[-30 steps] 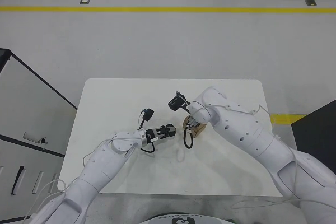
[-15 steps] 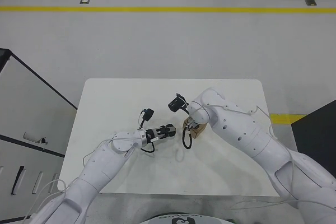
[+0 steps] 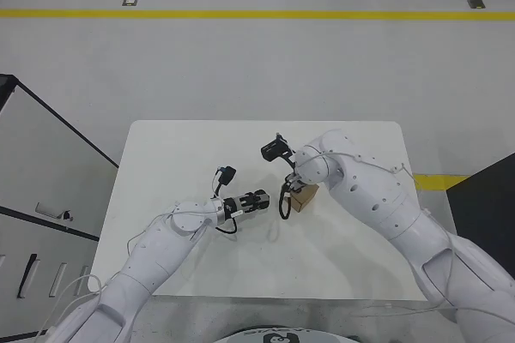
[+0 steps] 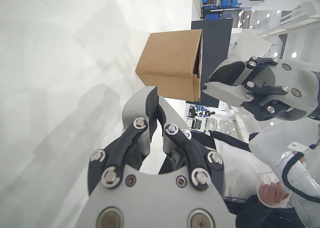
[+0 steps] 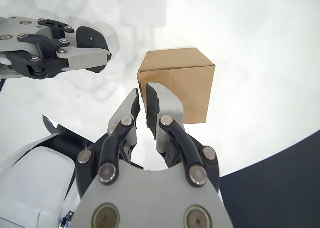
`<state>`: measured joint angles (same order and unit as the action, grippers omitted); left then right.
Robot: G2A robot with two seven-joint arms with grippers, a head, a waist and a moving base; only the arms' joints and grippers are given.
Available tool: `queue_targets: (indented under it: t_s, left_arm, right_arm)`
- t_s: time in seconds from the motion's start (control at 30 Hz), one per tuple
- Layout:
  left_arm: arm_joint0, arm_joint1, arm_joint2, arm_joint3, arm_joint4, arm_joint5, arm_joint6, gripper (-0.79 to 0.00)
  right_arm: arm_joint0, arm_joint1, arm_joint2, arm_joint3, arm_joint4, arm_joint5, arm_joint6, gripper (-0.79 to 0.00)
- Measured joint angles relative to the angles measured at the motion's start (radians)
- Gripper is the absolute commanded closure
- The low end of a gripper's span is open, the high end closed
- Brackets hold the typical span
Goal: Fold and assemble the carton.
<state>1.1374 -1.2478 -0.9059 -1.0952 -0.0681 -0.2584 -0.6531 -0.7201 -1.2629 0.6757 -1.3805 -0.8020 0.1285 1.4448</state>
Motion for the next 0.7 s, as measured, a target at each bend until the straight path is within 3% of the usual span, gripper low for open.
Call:
queue_targets:
  t_s: [0.23,0.7]
  left_arm:
    - [0.0,0.0,0.0,0.0,0.0,0.0,0.0,0.0]
    - [0.0,0.0,0.0,0.0,0.0,0.0,0.0,0.0]
  right_arm:
    - [-0.033,0.012,0.05,0.0,0.013,0.02,-0.008,0.0]
    - [-0.046,0.0,0.04,0.051,0.016,0.027,-0.029,0.0]
